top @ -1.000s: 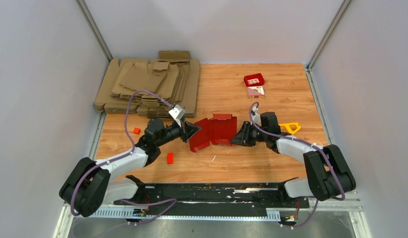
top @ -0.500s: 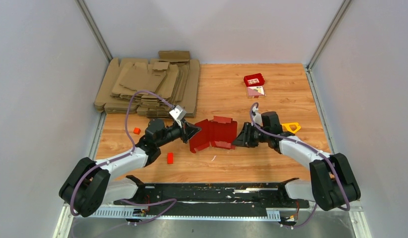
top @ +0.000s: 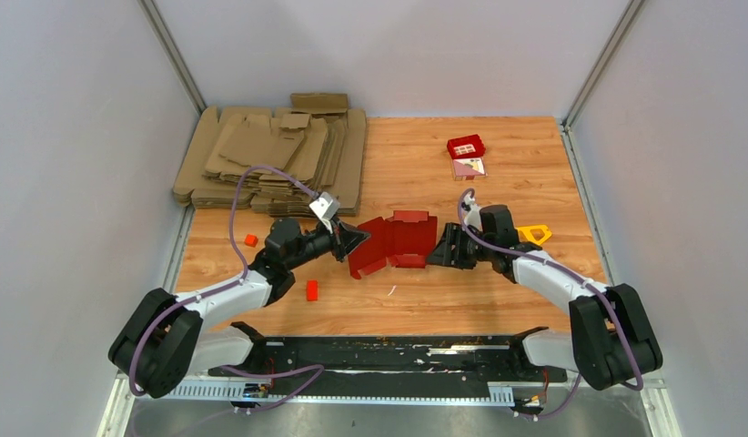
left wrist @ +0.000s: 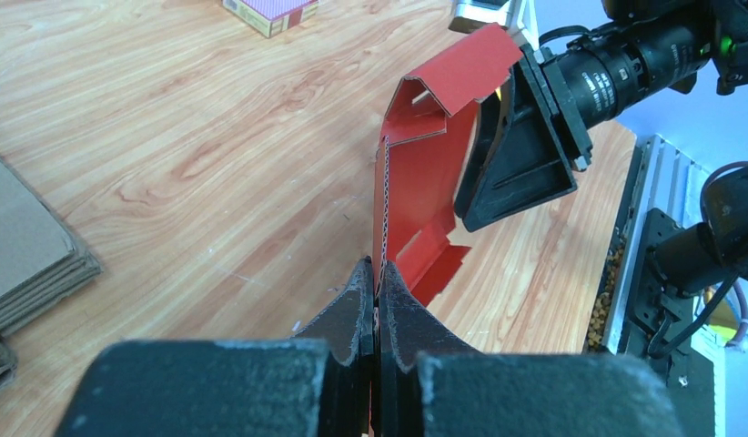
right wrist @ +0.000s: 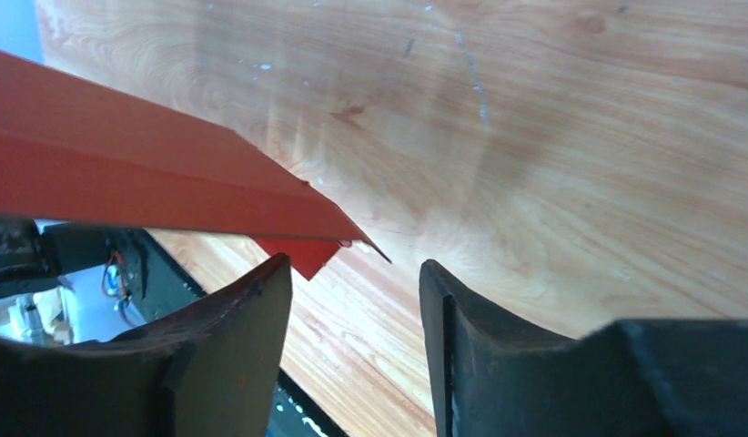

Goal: Fold the paper box

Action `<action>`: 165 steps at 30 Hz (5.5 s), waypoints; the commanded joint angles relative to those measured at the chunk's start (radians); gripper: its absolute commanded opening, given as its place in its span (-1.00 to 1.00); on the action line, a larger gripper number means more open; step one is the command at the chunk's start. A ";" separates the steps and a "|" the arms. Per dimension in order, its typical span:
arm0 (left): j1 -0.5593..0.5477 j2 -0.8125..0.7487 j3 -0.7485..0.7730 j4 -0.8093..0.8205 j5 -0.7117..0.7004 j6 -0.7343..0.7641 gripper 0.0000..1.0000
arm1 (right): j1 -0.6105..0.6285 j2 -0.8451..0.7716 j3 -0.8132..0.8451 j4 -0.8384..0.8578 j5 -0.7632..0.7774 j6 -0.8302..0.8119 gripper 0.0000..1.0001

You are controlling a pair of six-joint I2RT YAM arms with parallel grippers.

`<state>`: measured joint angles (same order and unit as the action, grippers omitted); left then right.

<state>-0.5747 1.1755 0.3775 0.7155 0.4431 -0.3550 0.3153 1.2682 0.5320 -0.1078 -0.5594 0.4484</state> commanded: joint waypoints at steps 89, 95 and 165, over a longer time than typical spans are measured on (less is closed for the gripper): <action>0.001 -0.055 -0.018 0.048 0.040 0.033 -1.00 | 0.014 -0.234 -0.164 0.368 -0.009 0.462 -0.92; -0.010 -0.005 -0.014 0.057 0.034 0.045 -1.00 | 0.055 -0.104 -0.203 0.509 0.086 0.456 -0.86; -0.068 0.104 0.098 -0.179 -0.066 0.146 -1.00 | 0.602 0.135 0.078 0.068 0.880 -0.119 0.56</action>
<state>-0.6361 1.2770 0.4694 0.5354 0.3592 -0.2028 0.8997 1.3891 0.5652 0.0200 0.2180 0.3508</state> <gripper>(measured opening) 0.017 0.766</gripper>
